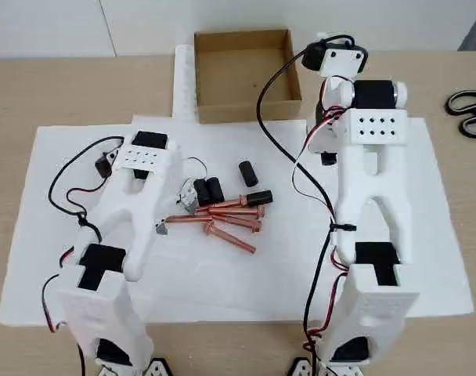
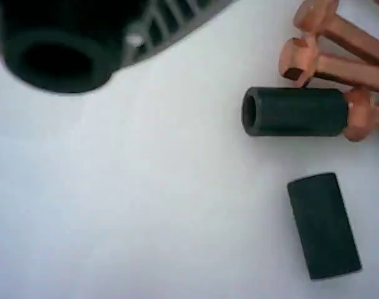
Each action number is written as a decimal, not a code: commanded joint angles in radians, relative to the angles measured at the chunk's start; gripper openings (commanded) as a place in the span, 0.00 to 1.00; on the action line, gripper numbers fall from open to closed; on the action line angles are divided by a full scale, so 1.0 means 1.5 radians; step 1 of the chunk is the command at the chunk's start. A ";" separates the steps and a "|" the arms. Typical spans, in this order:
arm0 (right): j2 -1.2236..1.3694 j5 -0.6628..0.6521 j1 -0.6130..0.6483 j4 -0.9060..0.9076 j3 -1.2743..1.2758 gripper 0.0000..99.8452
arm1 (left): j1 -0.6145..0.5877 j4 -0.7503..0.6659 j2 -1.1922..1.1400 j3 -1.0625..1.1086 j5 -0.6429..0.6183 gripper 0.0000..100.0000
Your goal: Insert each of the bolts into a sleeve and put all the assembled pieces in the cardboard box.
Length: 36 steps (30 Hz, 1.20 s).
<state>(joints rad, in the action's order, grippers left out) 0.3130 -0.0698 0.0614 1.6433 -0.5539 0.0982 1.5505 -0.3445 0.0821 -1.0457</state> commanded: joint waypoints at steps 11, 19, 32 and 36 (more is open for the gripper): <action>-0.040 -0.001 -0.007 0.003 -0.003 0.00 | -0.004 -0.075 -0.058 -0.027 -0.026 0.11; -0.040 -0.001 -0.007 0.003 -0.003 0.00 | -0.062 -0.113 -0.059 -0.027 -0.026 0.10; -0.040 0.000 -0.007 0.004 -0.003 0.00 | -0.079 -0.043 -0.060 -0.119 -0.016 0.02; -0.040 0.000 -0.006 0.004 -0.003 0.00 | -0.047 0.000 -0.064 -0.150 0.005 0.01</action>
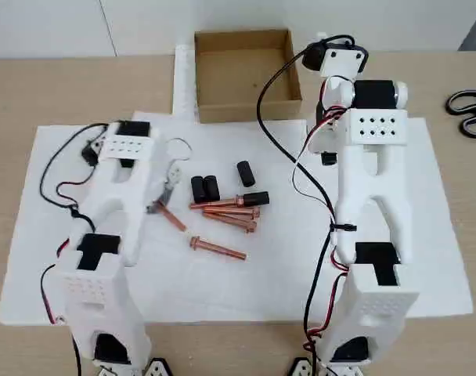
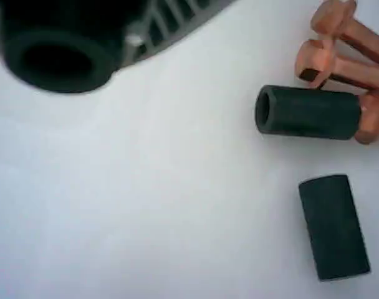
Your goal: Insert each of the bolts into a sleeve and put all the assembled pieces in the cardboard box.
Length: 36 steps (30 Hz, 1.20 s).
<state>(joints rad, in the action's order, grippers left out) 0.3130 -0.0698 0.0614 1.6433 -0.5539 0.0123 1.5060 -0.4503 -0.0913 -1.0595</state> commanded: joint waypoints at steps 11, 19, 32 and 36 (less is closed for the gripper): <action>-0.041 0.000 -0.006 0.010 -0.003 0.00 | 0.077 0.093 0.007 -0.066 0.183 0.01; -0.041 0.000 -0.005 0.010 -0.003 0.00 | 0.045 0.076 -0.012 -0.101 0.457 0.01; -0.041 -0.001 -0.006 0.012 -0.003 0.00 | 0.031 0.064 -0.168 -0.173 0.606 0.01; -0.041 -0.001 -0.006 0.012 -0.003 0.00 | 0.029 0.090 -0.168 -0.219 0.607 0.01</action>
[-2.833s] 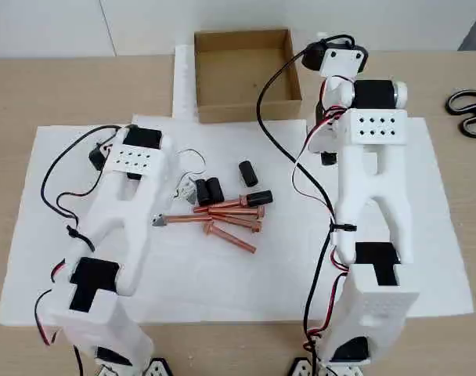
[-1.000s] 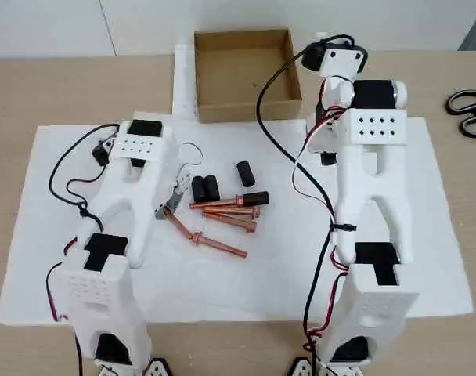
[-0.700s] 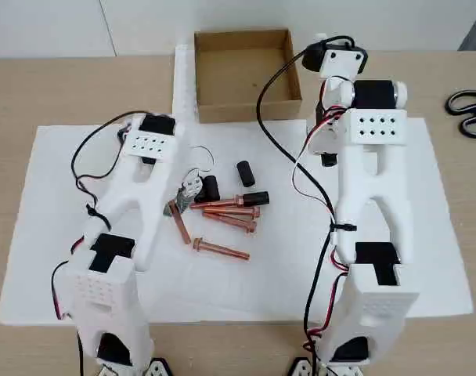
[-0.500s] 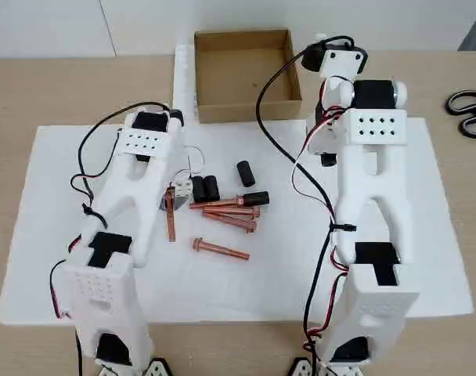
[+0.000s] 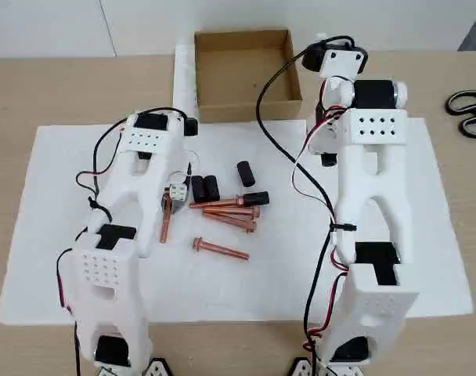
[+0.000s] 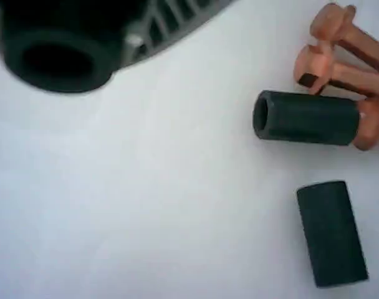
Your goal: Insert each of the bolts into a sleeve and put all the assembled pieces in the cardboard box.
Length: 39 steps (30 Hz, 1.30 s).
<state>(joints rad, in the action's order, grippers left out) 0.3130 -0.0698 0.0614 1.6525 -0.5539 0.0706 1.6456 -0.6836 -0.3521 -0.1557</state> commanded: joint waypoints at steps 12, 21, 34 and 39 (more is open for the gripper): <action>-0.041 0.000 -0.006 0.003 -0.003 0.00 | -0.009 0.064 -0.012 -0.119 0.031 0.01; -0.041 0.000 -0.006 0.001 -0.003 0.00 | -0.008 0.070 -0.011 -0.119 0.044 0.02; -0.041 0.000 -0.006 0.001 -0.003 0.00 | -0.008 0.062 0.049 -0.101 0.045 0.06; -0.041 0.000 -0.006 0.001 -0.003 0.00 | -0.008 0.043 0.044 -0.080 0.045 0.06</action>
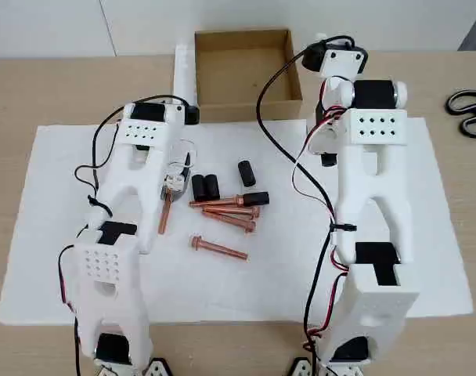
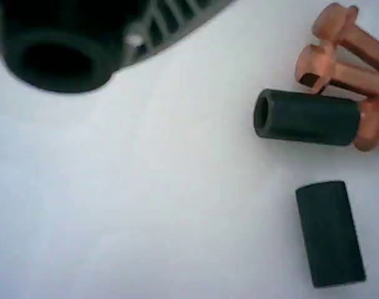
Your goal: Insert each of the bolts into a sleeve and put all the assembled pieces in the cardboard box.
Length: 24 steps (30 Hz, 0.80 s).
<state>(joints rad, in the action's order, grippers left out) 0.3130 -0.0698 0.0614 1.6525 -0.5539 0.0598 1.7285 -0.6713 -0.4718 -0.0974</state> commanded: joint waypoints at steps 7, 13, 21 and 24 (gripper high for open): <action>-0.041 0.000 -0.005 0.001 -0.003 0.00 | -0.001 -0.018 0.036 -0.001 0.006 0.12; -0.041 0.000 -0.006 0.004 -0.003 0.00 | -0.001 -0.023 0.036 -0.001 0.006 0.13; -0.041 0.000 -0.006 0.006 -0.003 0.00 | -0.007 -0.033 0.035 0.017 0.007 0.13; -0.041 0.000 -0.006 0.006 -0.003 0.00 | -0.006 -0.054 0.036 0.047 0.007 0.13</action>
<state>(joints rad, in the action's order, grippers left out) 0.3130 -0.0698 0.0614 1.6525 -0.5539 0.0552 1.6763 -0.6713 -0.4196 -0.0974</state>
